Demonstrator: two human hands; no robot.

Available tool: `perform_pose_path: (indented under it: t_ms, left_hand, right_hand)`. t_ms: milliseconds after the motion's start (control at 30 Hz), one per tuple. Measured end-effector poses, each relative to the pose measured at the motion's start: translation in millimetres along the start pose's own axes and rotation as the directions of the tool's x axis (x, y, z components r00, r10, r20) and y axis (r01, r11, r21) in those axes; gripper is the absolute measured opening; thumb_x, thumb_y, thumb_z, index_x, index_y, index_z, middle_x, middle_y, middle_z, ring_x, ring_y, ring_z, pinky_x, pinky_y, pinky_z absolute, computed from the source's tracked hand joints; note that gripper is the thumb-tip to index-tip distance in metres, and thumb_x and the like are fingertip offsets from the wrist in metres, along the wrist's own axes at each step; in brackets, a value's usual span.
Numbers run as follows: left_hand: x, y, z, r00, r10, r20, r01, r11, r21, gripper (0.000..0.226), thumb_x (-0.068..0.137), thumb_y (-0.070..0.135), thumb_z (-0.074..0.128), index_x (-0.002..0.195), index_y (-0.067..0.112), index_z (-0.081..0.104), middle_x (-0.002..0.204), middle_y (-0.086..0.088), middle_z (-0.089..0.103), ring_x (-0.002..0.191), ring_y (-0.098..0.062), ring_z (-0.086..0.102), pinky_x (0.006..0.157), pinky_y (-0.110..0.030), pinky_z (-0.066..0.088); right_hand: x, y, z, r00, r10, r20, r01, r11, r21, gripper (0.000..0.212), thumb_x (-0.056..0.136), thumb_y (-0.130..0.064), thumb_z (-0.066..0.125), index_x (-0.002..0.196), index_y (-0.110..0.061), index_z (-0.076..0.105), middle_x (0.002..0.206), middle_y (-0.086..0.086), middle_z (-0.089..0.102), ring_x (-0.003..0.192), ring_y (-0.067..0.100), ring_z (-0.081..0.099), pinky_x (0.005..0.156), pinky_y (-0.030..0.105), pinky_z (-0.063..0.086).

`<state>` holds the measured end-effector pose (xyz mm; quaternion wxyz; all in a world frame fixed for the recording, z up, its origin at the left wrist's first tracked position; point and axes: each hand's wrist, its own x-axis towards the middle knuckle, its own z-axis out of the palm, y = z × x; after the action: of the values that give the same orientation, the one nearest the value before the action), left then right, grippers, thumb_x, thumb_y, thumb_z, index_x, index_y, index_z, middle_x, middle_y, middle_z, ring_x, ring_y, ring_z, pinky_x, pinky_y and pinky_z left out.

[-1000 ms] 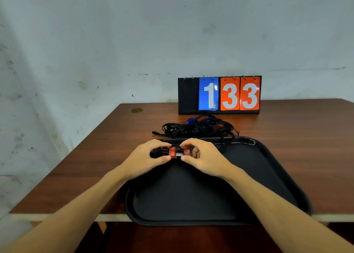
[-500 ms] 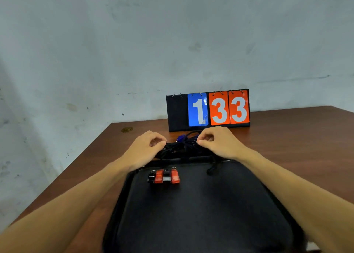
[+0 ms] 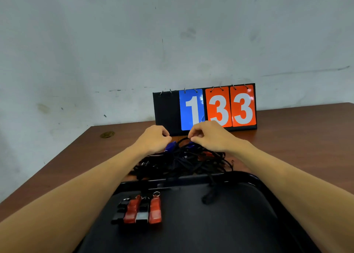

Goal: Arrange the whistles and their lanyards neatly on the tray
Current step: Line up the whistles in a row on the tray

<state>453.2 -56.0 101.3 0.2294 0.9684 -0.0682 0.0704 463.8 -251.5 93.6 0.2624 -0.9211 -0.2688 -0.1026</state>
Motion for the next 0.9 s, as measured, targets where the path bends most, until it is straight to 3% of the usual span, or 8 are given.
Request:
perform_pose_path:
  t_ms: [67,167,300,433,633,733,800,900]
  left_hand:
    - [11.9,-2.0,6.7,0.999,-0.033,0.015,0.033,0.999,0.035,0.013,0.091,0.022,0.053,0.087,0.013,0.061,0.089,-0.003,0.055,0.081,-0.017,0.050,0.074,-0.030,0.041]
    - [19.5,-4.0,15.0,0.987,-0.113,0.111,0.110,0.993,0.032,0.018,0.090,0.025,0.056,0.082,0.009,0.057,0.088,-0.009,0.058,0.080,-0.022,0.053,0.070,-0.029,0.042]
    - [18.9,-5.5,20.7,0.978,-0.092,0.188,0.078,0.994,0.079,0.028,0.088,0.021,0.064,0.110,0.003,0.069,0.109,-0.012,0.068,0.099,-0.024,0.062,0.085,-0.030,0.047]
    - [16.7,-10.2,18.5,0.985,-0.096,0.144,0.097,0.995,-0.003,0.027,0.085,0.019,0.069,0.109,0.007,0.069,0.106,-0.011,0.069,0.094,-0.022,0.062,0.081,-0.027,0.046]
    - [2.1,-9.9,-3.1,0.973,-0.208,-0.099,0.172,0.943,-0.287,0.023,0.075,0.005,0.069,0.096,0.014,0.065,0.093,-0.008,0.065,0.080,-0.019,0.059,0.070,-0.025,0.043]
    - [-5.5,-6.0,-18.5,0.975,-0.184,-0.122,0.122,0.910,-0.395,0.036,0.073,0.005,0.068,0.106,0.016,0.057,0.094,-0.008,0.066,0.080,-0.023,0.064,0.071,-0.030,0.053]
    - [-13.0,-0.4,-28.3,0.990,-0.118,-0.082,0.072,0.899,-0.432,0.043,0.076,0.005,0.067,0.114,0.021,0.055,0.098,-0.009,0.066,0.087,-0.026,0.066,0.085,-0.041,0.055]
    - [-24.2,7.6,-40.5,0.997,-0.029,-0.072,-0.006,0.901,-0.434,0.035,0.077,0.009,0.070,0.109,0.023,0.063,0.097,-0.010,0.067,0.087,-0.025,0.065,0.087,-0.042,0.054]
  right_hand:
    - [9.7,2.0,6.3,0.999,-0.004,0.040,0.006,0.999,-0.050,0.016,0.092,-0.018,0.059,0.103,-0.013,0.070,0.098,-0.001,0.066,0.083,0.006,0.055,0.072,0.013,0.041]
    - [17.1,5.0,14.7,0.992,0.011,0.123,0.005,0.991,-0.130,0.020,0.093,-0.019,0.057,0.109,-0.014,0.068,0.110,0.004,0.065,0.100,0.015,0.056,0.084,0.023,0.046]
    - [18.3,6.1,16.0,0.976,0.039,0.214,0.005,0.979,-0.202,0.032,0.093,-0.015,0.057,0.124,-0.011,0.061,0.120,0.009,0.056,0.112,0.023,0.052,0.091,0.026,0.042]
    - [14.8,6.6,13.0,0.972,0.051,0.229,0.005,0.972,-0.236,0.033,0.091,-0.018,0.061,0.123,-0.012,0.061,0.119,0.009,0.050,0.111,0.022,0.049,0.092,0.027,0.042]
    - [5.3,-4.0,5.9,0.995,0.085,0.058,-0.073,0.979,-0.191,0.026,0.091,-0.030,0.058,0.107,-0.009,0.056,0.101,0.009,0.061,0.086,0.020,0.056,0.073,0.031,0.049]
    - [0.4,-14.7,-2.0,0.994,0.104,-0.018,-0.105,0.979,-0.175,0.032,0.087,-0.032,0.058,0.108,-0.009,0.053,0.092,0.007,0.058,0.081,0.022,0.057,0.066,0.032,0.049]
    - [-2.3,-23.1,-9.2,0.994,0.102,-0.028,-0.105,0.988,-0.114,0.037,0.085,-0.031,0.060,0.117,-0.014,0.055,0.097,0.006,0.060,0.085,0.021,0.055,0.068,0.029,0.049]
    - [-5.5,-31.4,-16.7,0.994,0.111,0.023,-0.109,0.991,-0.081,0.039,0.086,-0.031,0.060,0.121,-0.014,0.061,0.110,0.010,0.064,0.094,0.022,0.057,0.080,0.029,0.048]
